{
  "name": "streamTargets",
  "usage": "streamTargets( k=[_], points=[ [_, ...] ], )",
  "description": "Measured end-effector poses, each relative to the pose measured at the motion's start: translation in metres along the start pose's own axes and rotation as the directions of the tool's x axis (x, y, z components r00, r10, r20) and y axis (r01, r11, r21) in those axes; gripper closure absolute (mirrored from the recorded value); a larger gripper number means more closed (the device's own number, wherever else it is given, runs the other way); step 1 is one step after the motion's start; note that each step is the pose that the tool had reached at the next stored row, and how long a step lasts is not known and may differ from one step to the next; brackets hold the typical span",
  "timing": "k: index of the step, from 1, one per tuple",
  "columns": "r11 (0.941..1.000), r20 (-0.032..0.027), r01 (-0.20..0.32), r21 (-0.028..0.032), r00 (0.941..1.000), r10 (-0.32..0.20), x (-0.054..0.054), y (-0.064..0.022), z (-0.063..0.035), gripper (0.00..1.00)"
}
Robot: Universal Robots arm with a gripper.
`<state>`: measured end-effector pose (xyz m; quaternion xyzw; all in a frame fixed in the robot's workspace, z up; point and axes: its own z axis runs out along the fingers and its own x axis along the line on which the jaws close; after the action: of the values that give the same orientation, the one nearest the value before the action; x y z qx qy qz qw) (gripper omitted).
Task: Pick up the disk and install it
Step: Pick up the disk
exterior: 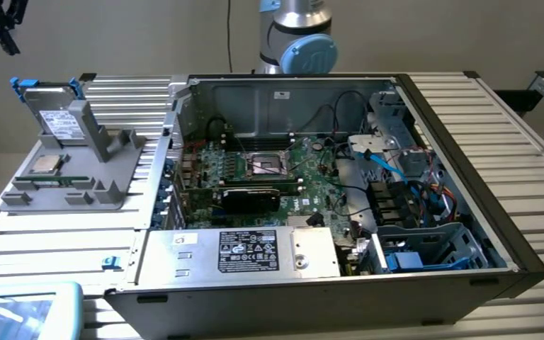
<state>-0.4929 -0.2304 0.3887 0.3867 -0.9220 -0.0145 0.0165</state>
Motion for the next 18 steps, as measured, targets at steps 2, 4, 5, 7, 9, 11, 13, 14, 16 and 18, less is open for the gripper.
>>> streamTargets(
  k=[2,4,5,7,9,11,13,14,16,18],
  points=[
    [0.9993,-0.0014,0.036,0.0007,0.9993,-0.036,0.0,0.0,0.0,0.89],
    [0.9973,-0.0029,0.073,0.0013,0.9973,-0.073,0.0,0.0,0.0001,0.89],
    [0.9959,-0.0036,0.091,0.0016,0.9959,-0.091,0.0,0.0,0.0001,0.89],
    [0.992,-0.0051,0.127,0.0022,0.992,-0.127,0.0,0.0,0.0001,0.89],
    [0.9867,-0.0065,0.163,0.0028,0.9867,-0.163,0.0,0.0,0.0002,0.89],
    [0.98,-0.008,0.199,0.0035,0.9799,-0.199,0.0,0.0,0.0003,0.89],
    [0.972,-0.0094,0.235,0.004,0.972,-0.235,0.0,0.0,0.0003,0.89],
    [0.9677,-0.0102,0.252,0.0042,0.9677,-0.252,0.0,0.0,0.0003,0.89],
    [0.9578,-0.0117,0.287,0.0047,0.9578,-0.287,0.0,0.0,0.0004,0.89],
    [0.9469,-0.013,0.322,0.0053,0.9468,-0.321,0.0,0.0,0.0005,0.89]
  ],
)
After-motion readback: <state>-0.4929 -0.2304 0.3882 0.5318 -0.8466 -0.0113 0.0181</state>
